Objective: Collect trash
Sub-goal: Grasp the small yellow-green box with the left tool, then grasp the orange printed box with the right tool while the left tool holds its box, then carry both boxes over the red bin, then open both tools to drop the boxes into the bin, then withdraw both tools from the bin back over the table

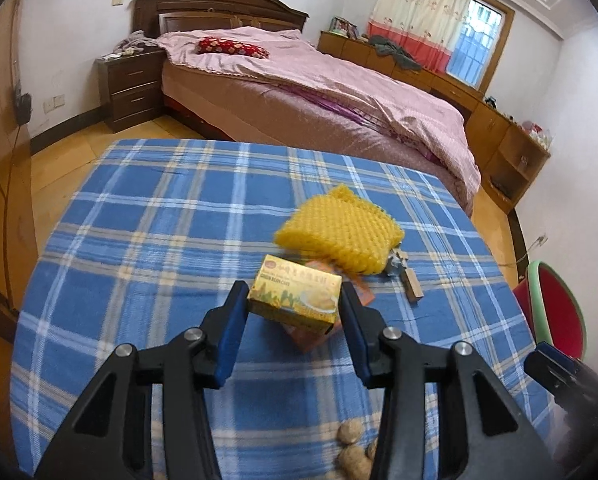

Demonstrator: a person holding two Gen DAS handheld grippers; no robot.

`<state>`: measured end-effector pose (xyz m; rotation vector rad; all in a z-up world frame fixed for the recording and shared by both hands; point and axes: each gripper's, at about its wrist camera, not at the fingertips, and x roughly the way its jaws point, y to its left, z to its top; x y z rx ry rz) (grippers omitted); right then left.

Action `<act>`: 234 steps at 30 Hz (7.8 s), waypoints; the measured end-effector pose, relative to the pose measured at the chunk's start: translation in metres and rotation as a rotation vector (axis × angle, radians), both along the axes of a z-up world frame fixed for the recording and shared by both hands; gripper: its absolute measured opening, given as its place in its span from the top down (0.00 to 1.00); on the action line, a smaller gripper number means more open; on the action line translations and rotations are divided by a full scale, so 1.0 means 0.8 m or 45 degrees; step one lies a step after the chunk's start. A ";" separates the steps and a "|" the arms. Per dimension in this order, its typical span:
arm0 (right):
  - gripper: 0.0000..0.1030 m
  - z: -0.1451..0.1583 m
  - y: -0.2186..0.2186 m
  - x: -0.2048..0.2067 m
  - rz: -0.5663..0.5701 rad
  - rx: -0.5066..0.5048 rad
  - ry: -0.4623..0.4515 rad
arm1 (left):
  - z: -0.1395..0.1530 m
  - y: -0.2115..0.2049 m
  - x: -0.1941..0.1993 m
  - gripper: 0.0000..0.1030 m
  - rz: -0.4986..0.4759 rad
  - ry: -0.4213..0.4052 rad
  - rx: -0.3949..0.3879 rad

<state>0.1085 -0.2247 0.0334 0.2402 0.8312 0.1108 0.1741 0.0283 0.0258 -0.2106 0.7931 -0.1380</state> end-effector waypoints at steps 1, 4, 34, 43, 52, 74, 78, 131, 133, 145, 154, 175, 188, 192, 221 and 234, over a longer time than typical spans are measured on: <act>0.25 0.002 0.007 0.002 0.019 -0.004 -0.008 | 0.001 0.005 -0.002 0.55 0.013 0.001 0.000; 0.25 0.008 0.031 0.009 0.077 -0.017 -0.023 | 0.000 0.022 -0.010 0.55 0.061 0.015 0.017; 0.25 -0.039 0.209 0.105 0.414 -0.205 0.039 | -0.034 0.137 -0.052 0.55 0.349 0.094 -0.012; 0.46 -0.046 0.206 0.115 0.391 -0.192 0.063 | -0.036 0.132 -0.051 0.55 0.336 0.103 -0.012; 0.46 -0.036 0.202 0.092 0.433 -0.128 0.052 | -0.033 0.126 -0.056 0.55 0.327 0.098 -0.019; 0.46 0.024 0.130 0.000 0.352 0.009 -0.086 | 0.000 0.081 -0.088 0.55 0.218 0.036 -0.048; 0.46 0.032 0.110 -0.016 0.310 0.005 -0.112 | 0.007 0.068 -0.094 0.55 0.178 0.026 -0.057; 0.46 0.045 -0.173 -0.109 -0.379 0.046 -0.188 | 0.054 -0.254 -0.069 0.55 -0.511 -0.022 0.089; 0.46 0.044 -0.181 -0.111 -0.402 0.045 -0.187 | 0.054 -0.268 -0.066 0.55 -0.535 -0.023 0.091; 0.46 0.021 -0.235 -0.118 -0.542 0.033 -0.138 | 0.035 -0.356 -0.050 0.55 -0.697 -0.004 0.095; 0.46 0.003 -0.269 -0.116 -0.611 0.027 -0.098 | 0.020 -0.416 -0.040 0.55 -0.805 0.015 0.086; 0.44 -0.010 -0.304 -0.115 -0.659 0.074 -0.098 | -0.001 -0.465 -0.045 0.48 -0.958 0.048 0.115; 0.35 0.003 -0.292 -0.109 -0.625 0.083 -0.118 | 0.021 -0.420 -0.044 0.48 -0.855 0.053 0.082; 0.35 0.012 -0.280 -0.108 -0.602 0.074 -0.135 | 0.030 -0.397 -0.043 0.48 -0.806 0.040 0.083; 0.33 0.041 -0.142 -0.039 -0.322 0.061 -0.126 | 0.045 -0.168 -0.004 0.48 -0.351 0.002 0.075; 0.33 0.029 -0.086 0.012 -0.226 0.038 -0.066 | 0.017 -0.100 0.031 0.48 -0.228 0.036 0.129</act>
